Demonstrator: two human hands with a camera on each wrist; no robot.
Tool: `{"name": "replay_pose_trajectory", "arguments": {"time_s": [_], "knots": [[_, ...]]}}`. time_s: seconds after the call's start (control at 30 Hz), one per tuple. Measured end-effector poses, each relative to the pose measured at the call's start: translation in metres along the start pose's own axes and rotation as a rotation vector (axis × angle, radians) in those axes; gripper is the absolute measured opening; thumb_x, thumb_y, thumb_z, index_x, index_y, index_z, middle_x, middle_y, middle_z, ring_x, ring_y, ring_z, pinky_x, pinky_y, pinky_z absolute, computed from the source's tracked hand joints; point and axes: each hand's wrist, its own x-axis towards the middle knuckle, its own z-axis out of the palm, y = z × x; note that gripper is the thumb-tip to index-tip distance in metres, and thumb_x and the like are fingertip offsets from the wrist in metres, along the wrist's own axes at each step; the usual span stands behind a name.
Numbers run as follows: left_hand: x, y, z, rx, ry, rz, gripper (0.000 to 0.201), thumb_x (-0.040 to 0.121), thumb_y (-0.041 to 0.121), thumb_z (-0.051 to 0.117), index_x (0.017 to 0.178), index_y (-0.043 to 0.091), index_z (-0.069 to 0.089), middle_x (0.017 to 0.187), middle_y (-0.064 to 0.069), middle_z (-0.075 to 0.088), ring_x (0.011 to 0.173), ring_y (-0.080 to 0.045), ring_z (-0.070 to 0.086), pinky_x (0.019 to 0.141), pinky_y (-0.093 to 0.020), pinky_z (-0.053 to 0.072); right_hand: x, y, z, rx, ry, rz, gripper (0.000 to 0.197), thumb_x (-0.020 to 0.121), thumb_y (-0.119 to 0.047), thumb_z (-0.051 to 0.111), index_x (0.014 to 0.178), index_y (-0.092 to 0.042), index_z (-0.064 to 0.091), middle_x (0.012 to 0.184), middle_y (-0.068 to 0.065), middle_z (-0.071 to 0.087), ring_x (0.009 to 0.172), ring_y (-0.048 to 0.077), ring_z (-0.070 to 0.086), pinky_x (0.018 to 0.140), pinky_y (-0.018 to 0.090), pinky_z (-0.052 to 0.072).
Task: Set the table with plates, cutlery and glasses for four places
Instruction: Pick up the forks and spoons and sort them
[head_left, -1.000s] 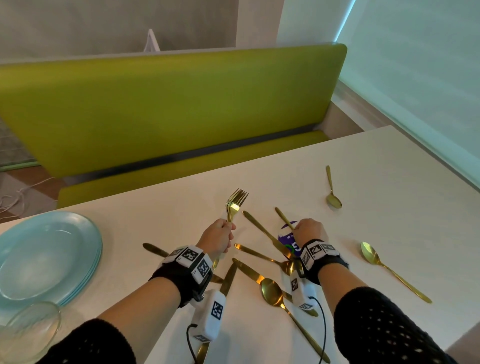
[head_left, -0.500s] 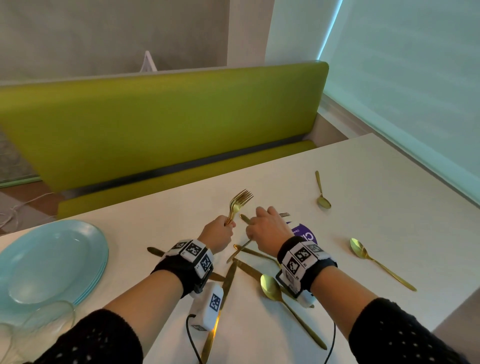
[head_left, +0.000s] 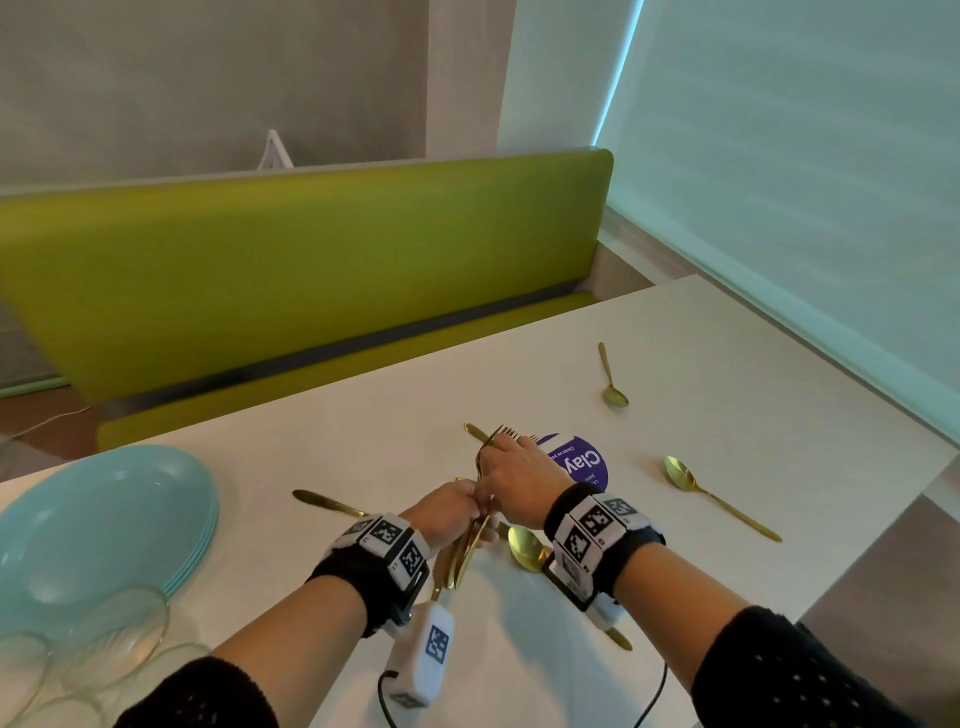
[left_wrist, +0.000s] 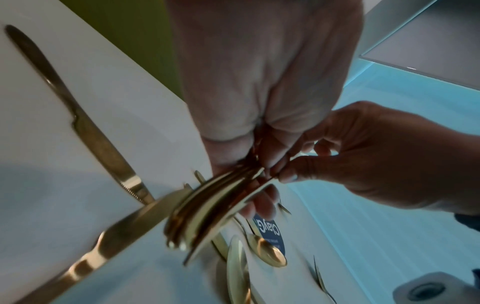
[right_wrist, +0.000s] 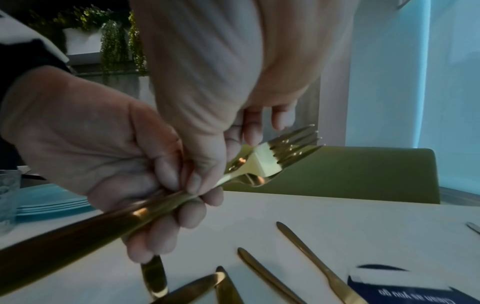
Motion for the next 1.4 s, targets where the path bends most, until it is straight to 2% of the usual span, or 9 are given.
{"name": "replay_pose_trajectory", "arguments": {"time_s": [0.13, 0.3, 0.5, 0.6, 0.7, 0.8, 0.93, 1.1, 1.4], "knots": [[-0.007, -0.002, 0.011, -0.02, -0.013, 0.007, 0.033, 0.084, -0.014, 0.026, 0.078, 0.006, 0.051, 0.071, -0.008, 0.054, 0.063, -0.018, 0.053, 0.063, -0.026, 0.046, -0.007, -0.002, 0.008, 0.009, 0.012, 0.021, 0.024, 0.093, -0.027, 0.052, 0.111, -0.025, 0.067, 0.116, 0.002, 0.055, 0.118, 0.023, 0.04, 0.093, 0.037, 0.039], [-0.011, -0.006, 0.018, 0.011, -0.029, 0.013, 0.031, 0.079, -0.016, 0.027, 0.076, 0.008, 0.047, 0.071, -0.007, 0.048, 0.061, -0.014, 0.046, 0.059, -0.025, 0.041, -0.015, -0.007, 0.017, 0.075, 0.127, 0.024, 0.021, 0.092, -0.023, 0.054, 0.107, -0.023, 0.069, 0.103, 0.003, 0.059, 0.105, 0.024, 0.047, 0.089, 0.037, 0.042], [-0.015, -0.008, 0.022, 0.009, 0.042, 0.026, 0.031, 0.081, -0.014, 0.025, 0.076, 0.009, 0.044, 0.069, -0.005, 0.044, 0.057, -0.013, 0.04, 0.054, -0.023, 0.037, -0.022, -0.014, 0.031, 0.15, 0.323, 0.086, 0.008, 0.069, -0.017, 0.078, 0.072, -0.023, 0.074, 0.068, -0.001, 0.062, 0.07, 0.021, 0.059, 0.06, 0.029, 0.05], [-0.015, -0.012, 0.026, 0.009, 0.087, 0.019, 0.027, 0.085, -0.009, 0.026, 0.079, 0.01, 0.045, 0.07, -0.004, 0.045, 0.057, -0.012, 0.039, 0.053, -0.023, 0.036, -0.027, -0.019, 0.035, 0.251, 0.41, 0.164, 0.008, 0.074, -0.014, 0.074, 0.081, -0.018, 0.075, 0.077, 0.003, 0.065, 0.079, 0.023, 0.06, 0.068, 0.032, 0.051], [-0.015, -0.014, 0.027, 0.013, 0.105, 0.006, 0.021, 0.089, -0.004, 0.03, 0.081, 0.009, 0.045, 0.068, -0.005, 0.042, 0.055, -0.013, 0.038, 0.05, -0.023, 0.033, -0.037, -0.021, 0.04, 0.423, 0.379, 0.319, 0.017, 0.087, -0.022, 0.062, 0.098, -0.013, 0.072, 0.095, 0.007, 0.065, 0.097, 0.022, 0.055, 0.085, 0.032, 0.046], [-0.015, -0.018, 0.022, -0.013, 0.152, -0.012, 0.018, 0.097, 0.006, 0.033, 0.088, 0.008, 0.048, 0.067, -0.004, 0.043, 0.054, -0.013, 0.037, 0.049, -0.023, 0.031, -0.053, -0.015, 0.055, 0.548, 0.295, 0.559, 0.021, 0.089, -0.027, 0.058, 0.104, -0.015, 0.068, 0.105, 0.004, 0.063, 0.1, 0.017, 0.053, 0.085, 0.025, 0.042], [-0.014, -0.026, 0.013, -0.031, 0.207, -0.034, 0.023, 0.1, 0.01, 0.029, 0.086, 0.01, 0.048, 0.068, -0.003, 0.043, 0.055, -0.012, 0.037, 0.051, -0.023, 0.034, -0.072, -0.004, 0.084, 0.63, 0.026, 0.823, 0.021, 0.089, -0.026, 0.058, 0.108, -0.019, 0.065, 0.114, 0.002, 0.062, 0.098, 0.015, 0.057, 0.085, 0.023, 0.045], [-0.015, -0.034, 0.01, -0.037, 0.244, -0.056, 0.02, 0.1, 0.012, 0.03, 0.094, 0.007, 0.049, 0.07, -0.004, 0.047, 0.058, -0.014, 0.044, 0.056, -0.023, 0.04, -0.084, -0.013, 0.11, 0.616, -0.138, 0.931, 0.023, 0.09, -0.026, 0.054, 0.111, -0.021, 0.063, 0.116, 0.002, 0.063, 0.107, 0.019, 0.06, 0.09, 0.028, 0.049], [-0.021, -0.041, 0.002, -0.027, 0.242, -0.07, 0.021, 0.1, 0.013, 0.035, 0.089, 0.011, 0.052, 0.078, -0.005, 0.055, 0.068, -0.015, 0.054, 0.065, -0.026, 0.047, -0.079, -0.028, 0.127, 0.621, -0.08, 1.016, 0.02, 0.092, -0.019, 0.05, 0.103, -0.017, 0.065, 0.107, 0.002, 0.066, 0.096, 0.019, 0.064, 0.083, 0.028, 0.052]]}}
